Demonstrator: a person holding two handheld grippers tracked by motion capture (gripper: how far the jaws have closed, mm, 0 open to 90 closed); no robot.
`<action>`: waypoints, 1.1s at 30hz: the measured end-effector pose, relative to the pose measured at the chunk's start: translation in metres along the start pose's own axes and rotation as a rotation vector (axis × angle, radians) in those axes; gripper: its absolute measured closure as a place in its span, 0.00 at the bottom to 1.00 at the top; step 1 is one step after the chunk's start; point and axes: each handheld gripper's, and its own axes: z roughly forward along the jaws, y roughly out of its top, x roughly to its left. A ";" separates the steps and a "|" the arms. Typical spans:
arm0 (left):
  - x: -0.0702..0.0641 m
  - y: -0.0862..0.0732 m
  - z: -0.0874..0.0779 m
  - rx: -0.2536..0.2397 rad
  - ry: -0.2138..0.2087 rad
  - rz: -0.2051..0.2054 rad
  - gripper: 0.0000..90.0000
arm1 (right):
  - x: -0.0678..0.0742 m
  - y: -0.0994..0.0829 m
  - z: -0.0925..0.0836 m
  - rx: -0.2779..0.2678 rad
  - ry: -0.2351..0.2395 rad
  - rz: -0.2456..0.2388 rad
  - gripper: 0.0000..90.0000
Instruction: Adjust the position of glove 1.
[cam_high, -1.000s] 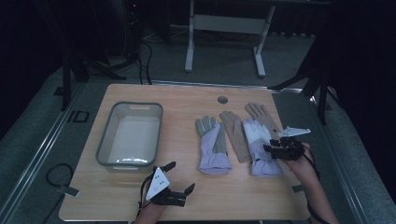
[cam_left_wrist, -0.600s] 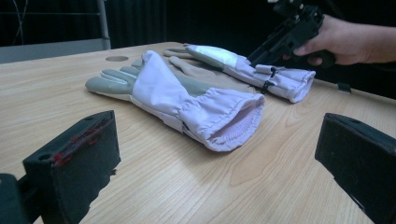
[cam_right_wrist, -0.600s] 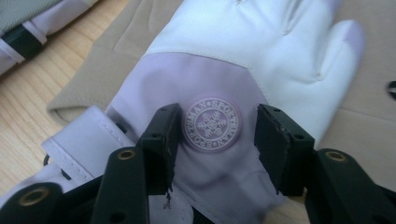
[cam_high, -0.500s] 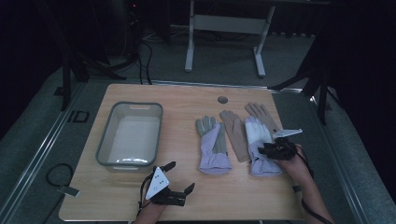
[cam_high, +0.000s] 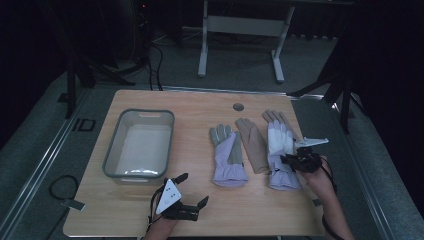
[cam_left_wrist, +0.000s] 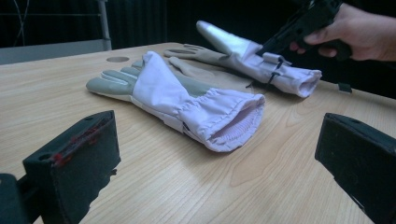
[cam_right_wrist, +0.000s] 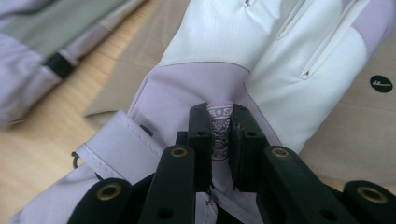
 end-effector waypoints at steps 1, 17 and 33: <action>0.000 0.000 0.000 0.000 0.000 0.000 0.00 | 0.000 0.002 -0.004 0.003 0.001 -0.001 0.89; 0.000 0.000 0.000 -0.004 0.004 -0.002 0.00 | 0.017 0.056 -0.061 -0.105 -0.006 -0.014 0.89; 0.000 0.000 -0.001 -0.006 0.003 0.000 0.00 | 0.087 0.115 -0.046 -0.103 0.046 -0.085 0.89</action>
